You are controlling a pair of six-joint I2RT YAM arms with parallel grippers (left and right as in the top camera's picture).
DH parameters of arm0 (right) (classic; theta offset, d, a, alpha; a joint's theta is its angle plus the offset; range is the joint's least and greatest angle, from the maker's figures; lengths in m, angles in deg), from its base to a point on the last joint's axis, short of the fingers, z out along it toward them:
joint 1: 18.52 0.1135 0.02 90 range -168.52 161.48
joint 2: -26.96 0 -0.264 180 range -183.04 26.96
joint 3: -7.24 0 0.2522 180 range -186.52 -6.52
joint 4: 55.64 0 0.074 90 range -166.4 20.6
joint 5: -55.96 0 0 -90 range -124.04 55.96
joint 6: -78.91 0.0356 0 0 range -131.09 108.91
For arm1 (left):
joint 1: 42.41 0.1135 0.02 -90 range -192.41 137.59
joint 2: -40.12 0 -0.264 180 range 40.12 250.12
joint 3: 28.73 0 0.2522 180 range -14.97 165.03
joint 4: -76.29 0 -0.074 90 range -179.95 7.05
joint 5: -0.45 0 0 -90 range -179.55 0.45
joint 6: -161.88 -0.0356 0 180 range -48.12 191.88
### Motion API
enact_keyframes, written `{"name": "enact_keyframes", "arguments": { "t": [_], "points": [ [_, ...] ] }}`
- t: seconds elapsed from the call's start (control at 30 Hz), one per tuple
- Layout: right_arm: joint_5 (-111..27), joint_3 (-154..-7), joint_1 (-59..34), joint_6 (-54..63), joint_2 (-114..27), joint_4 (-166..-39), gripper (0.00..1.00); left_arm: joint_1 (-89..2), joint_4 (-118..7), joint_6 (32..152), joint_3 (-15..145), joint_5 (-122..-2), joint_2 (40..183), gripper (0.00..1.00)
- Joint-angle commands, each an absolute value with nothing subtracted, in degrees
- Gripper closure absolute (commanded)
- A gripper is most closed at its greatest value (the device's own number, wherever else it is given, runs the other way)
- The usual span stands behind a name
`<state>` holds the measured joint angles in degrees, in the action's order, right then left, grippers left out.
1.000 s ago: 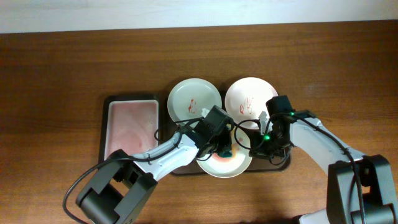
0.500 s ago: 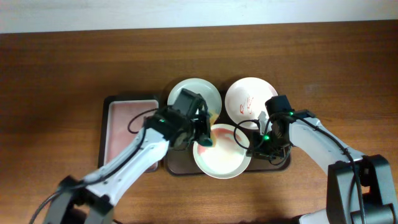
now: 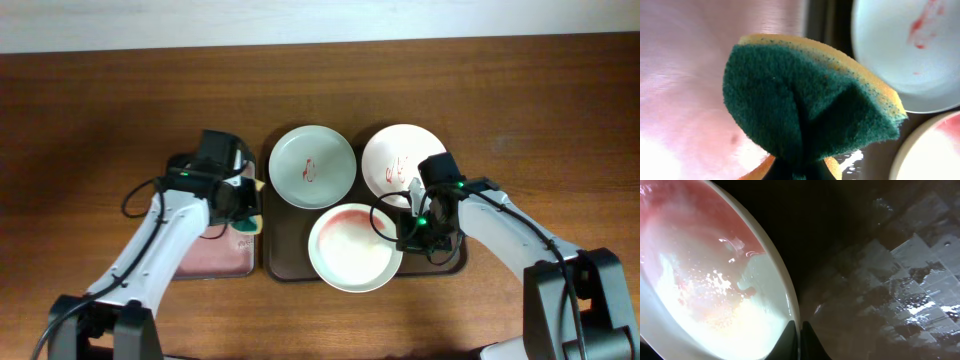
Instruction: Clean dirty plates on tray and stack at the side
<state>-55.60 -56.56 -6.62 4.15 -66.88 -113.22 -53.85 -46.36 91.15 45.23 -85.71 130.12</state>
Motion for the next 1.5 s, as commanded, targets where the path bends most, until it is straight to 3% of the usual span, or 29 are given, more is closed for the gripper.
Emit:
{"name": "enact_keyframes", "arguments": {
  "t": [0.0, 0.1, 0.27, 0.4, 0.43, 0.5, 0.53, 0.67, 0.87, 1.03, 1.13, 1.23, 1.33, 1.47],
  "points": [
    [-51.08, -56.52, -6.16, 4.22, -66.73, -113.30, 0.96, -48.43, -46.20, 86.73, 44.47, -85.86, 129.49, 1.00],
    [-48.50, -59.95, -6.16, 4.24, -63.93, -116.30, 0.96, -45.13, -46.36, 83.26, 42.85, -83.68, 131.02, 1.00],
    [-32.54, -67.68, -6.07, 4.22, -57.35, -122.55, 0.96, -43.36, -47.67, 74.76, 42.48, -77.95, 136.48, 1.00],
    [-21.94, -69.81, -2.36, 4.22, -54.84, -122.79, 0.96, -43.36, -50.09, 74.82, 42.48, -79.09, 140.37, 1.00],
    [-19.21, -70.11, -0.81, 4.22, -54.62, -122.81, 0.96, -43.36, -50.36, 74.82, 42.48, -79.33, 140.63, 0.93],
    [-12.76, -70.70, 3.59, 4.22, -54.60, -122.66, 0.96, -43.36, -50.84, 74.82, 42.48, -81.67, 140.74, 0.39],
    [-9.42, -70.85, 6.01, 4.24, -54.60, -122.53, 0.96, -43.36, -50.92, 74.84, 42.48, -82.08, 140.74, 0.31],
    [0.88, -71.99, 13.12, 4.26, -54.60, -121.92, 0.96, -43.36, -52.74, 74.87, 42.48, -82.02, 140.74, 0.27],
    [8.46, -75.23, 18.99, 4.26, -54.60, -121.87, 0.96, -43.38, -58.77, 74.87, 42.48, -81.84, 140.74, 0.28],
    [9.25, -75.23, 19.02, 4.24, -54.60, -121.92, 0.96, -43.51, -60.13, 74.87, 42.46, -81.84, 141.70, 0.38],
    [11.50, -75.23, 19.04, 4.22, -54.60, -122.24, 0.96, -43.51, -60.10, 74.87, 42.43, -81.36, 143.67, 0.39],
    [13.60, -75.23, 19.04, 4.20, -54.60, -122.40, 0.96, -43.51, -59.95, 74.87, 42.43, -81.40, 144.63, 0.51],
    [14.82, -75.23, 19.04, 4.20, -54.60, -122.40, 0.96, -43.51, -59.99, 74.87, 42.43, -81.40, 144.63, 0.83],
    [16.61, -75.68, 19.04, 4.17, -54.60, -122.44, 0.96, -43.51, -60.48, 74.84, 42.46, -81.45, 144.63, 1.00]
  ]
}}
